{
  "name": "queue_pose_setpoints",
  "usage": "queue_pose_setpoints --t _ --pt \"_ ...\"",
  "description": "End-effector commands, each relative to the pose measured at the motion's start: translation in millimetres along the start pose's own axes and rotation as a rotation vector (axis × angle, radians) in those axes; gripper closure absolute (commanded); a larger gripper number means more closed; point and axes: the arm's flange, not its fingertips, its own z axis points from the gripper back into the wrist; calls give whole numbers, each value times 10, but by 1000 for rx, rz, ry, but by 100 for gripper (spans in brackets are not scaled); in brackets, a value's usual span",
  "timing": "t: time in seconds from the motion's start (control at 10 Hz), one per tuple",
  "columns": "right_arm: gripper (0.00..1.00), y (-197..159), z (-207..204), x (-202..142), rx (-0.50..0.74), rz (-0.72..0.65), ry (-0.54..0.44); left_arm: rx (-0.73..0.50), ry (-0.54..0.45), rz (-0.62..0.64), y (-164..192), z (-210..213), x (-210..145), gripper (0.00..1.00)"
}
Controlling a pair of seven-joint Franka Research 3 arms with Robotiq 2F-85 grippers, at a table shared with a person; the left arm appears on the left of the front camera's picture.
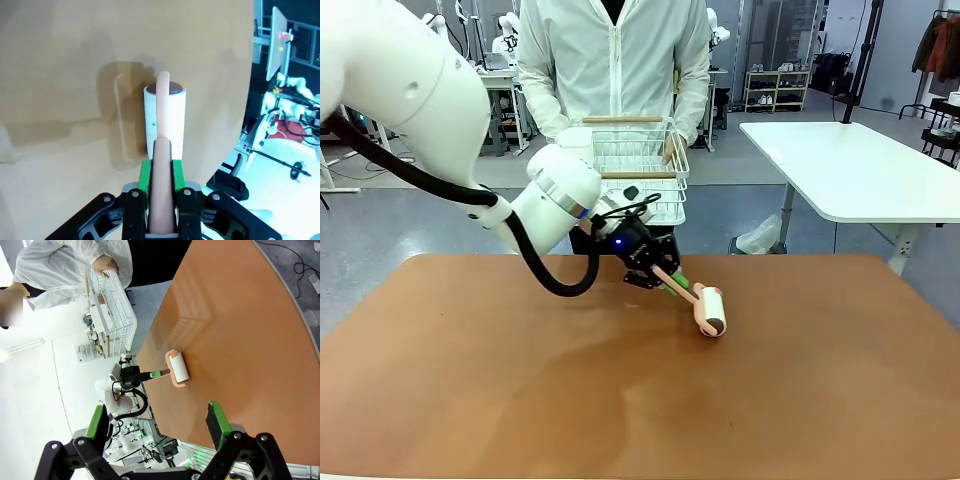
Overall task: Clean the table.
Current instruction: Clean the table with the Lint Roller when the human lifts the Dish drying rack.
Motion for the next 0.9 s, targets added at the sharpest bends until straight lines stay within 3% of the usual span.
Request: queue_pose_setpoints --t 0.0,0.3,0.4,0.8 --pt "0 48 19 -28 12 -16 0 124 28 91 20 -410 4 79" --pt "0 48 19 -28 12 -16 0 125 4 129 -187 -375 -3 79" --pt "0 48 19 -28 12 -16 0 124 -53 88 -437 -155 -26 79" --pt "0 48 19 -28 12 -16 0 245 -95 90 -1377 773 -275 79"
